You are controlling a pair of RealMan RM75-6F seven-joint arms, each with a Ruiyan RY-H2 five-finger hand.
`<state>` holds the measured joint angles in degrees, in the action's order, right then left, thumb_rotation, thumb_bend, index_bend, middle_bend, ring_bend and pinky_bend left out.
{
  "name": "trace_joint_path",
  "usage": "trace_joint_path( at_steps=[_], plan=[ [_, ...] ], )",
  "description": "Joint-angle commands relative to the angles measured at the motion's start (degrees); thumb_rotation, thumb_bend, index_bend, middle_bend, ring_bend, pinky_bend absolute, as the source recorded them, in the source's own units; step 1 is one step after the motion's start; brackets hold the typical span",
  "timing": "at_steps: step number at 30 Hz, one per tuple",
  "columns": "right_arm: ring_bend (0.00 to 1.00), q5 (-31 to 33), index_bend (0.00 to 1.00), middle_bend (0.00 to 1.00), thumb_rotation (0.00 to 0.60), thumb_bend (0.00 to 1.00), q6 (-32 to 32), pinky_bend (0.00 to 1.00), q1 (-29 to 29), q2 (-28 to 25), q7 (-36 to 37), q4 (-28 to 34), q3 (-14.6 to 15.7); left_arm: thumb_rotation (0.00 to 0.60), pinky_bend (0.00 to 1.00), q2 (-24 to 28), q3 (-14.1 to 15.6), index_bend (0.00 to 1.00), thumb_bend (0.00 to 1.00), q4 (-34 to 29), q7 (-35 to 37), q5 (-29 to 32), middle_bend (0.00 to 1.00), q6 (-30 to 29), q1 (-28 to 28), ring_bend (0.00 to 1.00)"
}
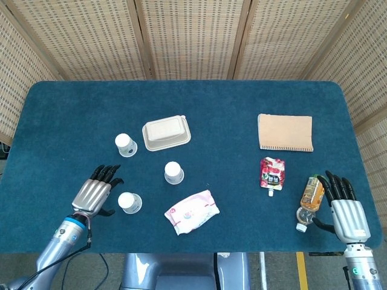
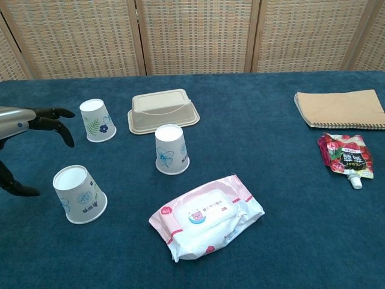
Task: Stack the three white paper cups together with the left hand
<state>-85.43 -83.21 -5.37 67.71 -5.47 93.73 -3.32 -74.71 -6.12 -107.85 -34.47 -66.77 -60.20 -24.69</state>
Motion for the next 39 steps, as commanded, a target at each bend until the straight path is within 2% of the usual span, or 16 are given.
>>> trace_joint_path(
  at_steps=[1,6,15,19,23,28,34,39],
  plan=[
    [0.0,0.05,0.1,0.0,0.6,0.0,0.05,0.0,0.0,-0.13,0.27,0.05,-0.02,0.6,0.0,-1.51,-0.03,0.3,0.12,0.18,-2.03,2.66,0.0,0.49,-1.67,0.0],
    [0.0,0.16,0.1,0.0,0.6,0.0,0.16,0.0,-0.02,-0.26,0.61,0.04,-0.04,0.6,0.0,-3.97,-0.16,0.33,0.13,1.69,-3.45,5.43,0.0,0.86,-3.65,0.0],
    [0.0,0.25,0.1,0.0,0.6,0.0,0.04,0.0,0.06,-0.6,1.41,0.17,-0.14,0.6,0.0,-6.38,0.85,0.48,0.32,3.14,-3.6,6.15,0.0,-0.33,-5.11,0.0],
    [0.0,0.29,0.1,0.0,0.6,0.0,0.03,0.0,0.1,-0.69,1.57,0.21,-0.13,0.6,0.0,-5.66,0.61,0.47,0.33,2.35,-2.32,5.22,0.0,-1.61,-5.25,0.0],
    [0.0,0.4,0.1,0.0,0.6,0.0,0.22,0.0,0.04,-0.69,1.76,0.15,-0.13,0.6,0.0,-3.59,-0.9,0.47,0.33,0.12,-0.24,4.17,0.0,-2.58,-5.76,0.0],
    [0.0,1.01,0.1,0.0,0.6,0.0,0.68,0.0,-0.09,-0.69,2.39,-0.15,-0.34,0.6,0.0,-1.69,-4.71,0.47,0.32,-2.4,1.19,4.0,0.0,-3.26,-7.89,0.0],
    [0.0,2.22,0.1,0.0,0.6,0.0,1.89,0.0,-0.46,-0.48,3.57,-1.1,-0.67,0.6,0.0,-4.92,-8.32,0.45,0.32,-0.34,1.92,3.84,0.0,-3.37,-11.83,0.0],
    [0.0,3.98,0.1,0.0,0.6,0.0,3.44,0.0,-0.88,-0.16,4.63,-2.45,-1.12,0.6,0.0,-8.98,-10.43,0.45,0.31,2.65,0.73,6.54,0.0,-1.65,-16.29,0.0]
  ],
)
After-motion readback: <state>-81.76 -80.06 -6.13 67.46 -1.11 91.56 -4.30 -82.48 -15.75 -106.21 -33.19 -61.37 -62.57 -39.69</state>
